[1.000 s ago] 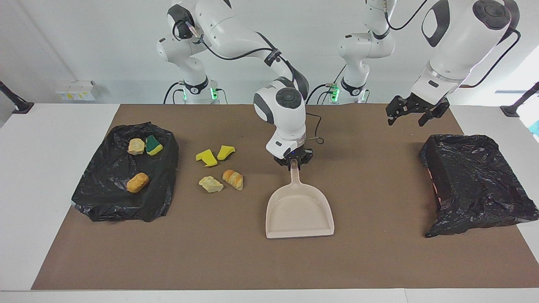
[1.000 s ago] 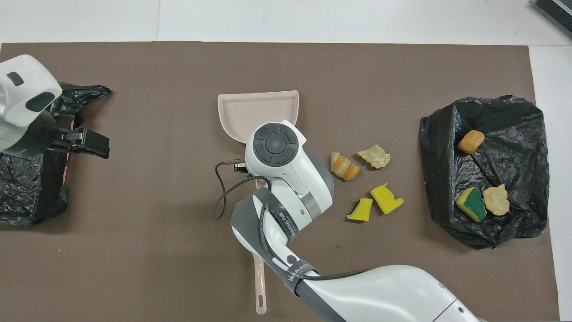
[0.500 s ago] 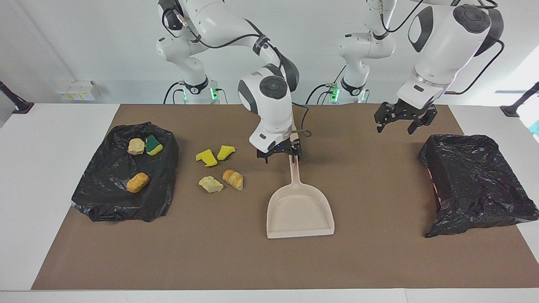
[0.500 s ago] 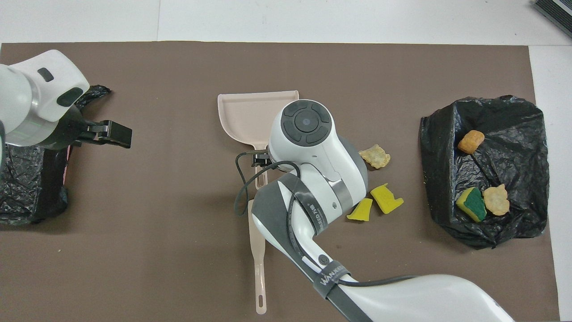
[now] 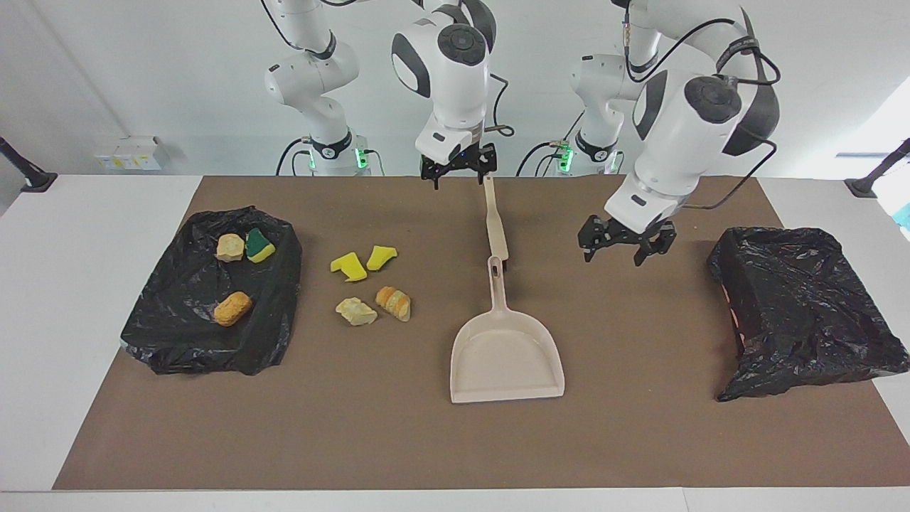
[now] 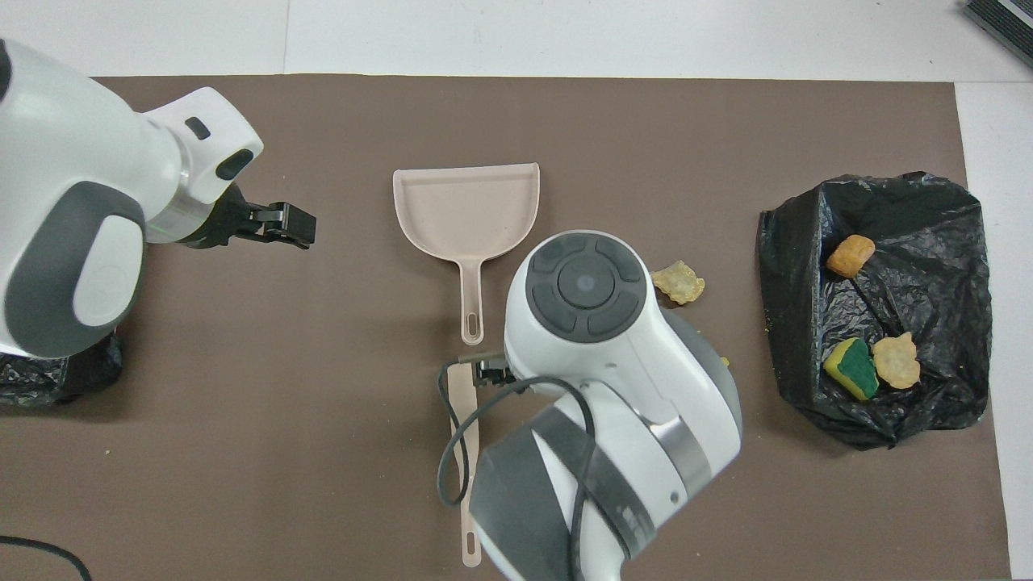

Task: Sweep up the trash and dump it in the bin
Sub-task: 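Release the dustpan and move the right gripper to the brush handle, then grasp the brush with the right gripper while the left gripper grasps the dustpan, then move the dustpan with the left gripper while the right gripper carries the brush, then sweep the remaining crusts and sponges toward the dustpan with the right gripper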

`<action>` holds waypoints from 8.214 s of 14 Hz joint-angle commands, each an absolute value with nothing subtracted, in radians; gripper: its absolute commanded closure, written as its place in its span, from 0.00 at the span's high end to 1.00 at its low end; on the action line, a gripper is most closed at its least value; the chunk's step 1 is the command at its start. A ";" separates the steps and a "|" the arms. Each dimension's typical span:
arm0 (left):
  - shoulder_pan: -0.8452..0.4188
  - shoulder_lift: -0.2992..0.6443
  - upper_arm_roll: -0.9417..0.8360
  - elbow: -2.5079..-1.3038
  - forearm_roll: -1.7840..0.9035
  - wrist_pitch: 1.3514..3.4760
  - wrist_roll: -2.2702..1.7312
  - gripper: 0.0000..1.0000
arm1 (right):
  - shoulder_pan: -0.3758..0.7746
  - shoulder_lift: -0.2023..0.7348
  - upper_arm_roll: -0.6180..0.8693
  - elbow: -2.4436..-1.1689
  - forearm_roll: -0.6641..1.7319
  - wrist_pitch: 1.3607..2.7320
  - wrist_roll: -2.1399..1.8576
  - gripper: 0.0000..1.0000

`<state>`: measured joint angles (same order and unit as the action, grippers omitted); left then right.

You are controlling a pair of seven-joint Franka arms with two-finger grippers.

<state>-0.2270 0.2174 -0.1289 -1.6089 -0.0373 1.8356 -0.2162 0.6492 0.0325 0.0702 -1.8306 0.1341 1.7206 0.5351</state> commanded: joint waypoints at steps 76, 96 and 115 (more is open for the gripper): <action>-0.505 0.109 -0.107 -2.115 0.224 2.118 0.683 0.00 | 0.465 0.170 0.069 -2.039 0.451 2.060 0.322 0.00; -0.549 0.083 -0.109 -2.128 0.222 2.063 0.742 0.00 | 0.307 -0.141 0.066 -2.385 0.054 1.788 0.370 0.00; -0.551 0.037 -0.110 -2.240 0.222 2.201 0.742 0.00 | 0.463 -0.077 0.049 -2.065 0.401 1.625 0.482 0.00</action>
<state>-0.5381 0.0616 -0.1203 -2.1946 0.2098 2.1555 0.7490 0.5000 -0.0521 0.0492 -2.1116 0.4633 1.7200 0.4673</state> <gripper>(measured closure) 0.683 0.731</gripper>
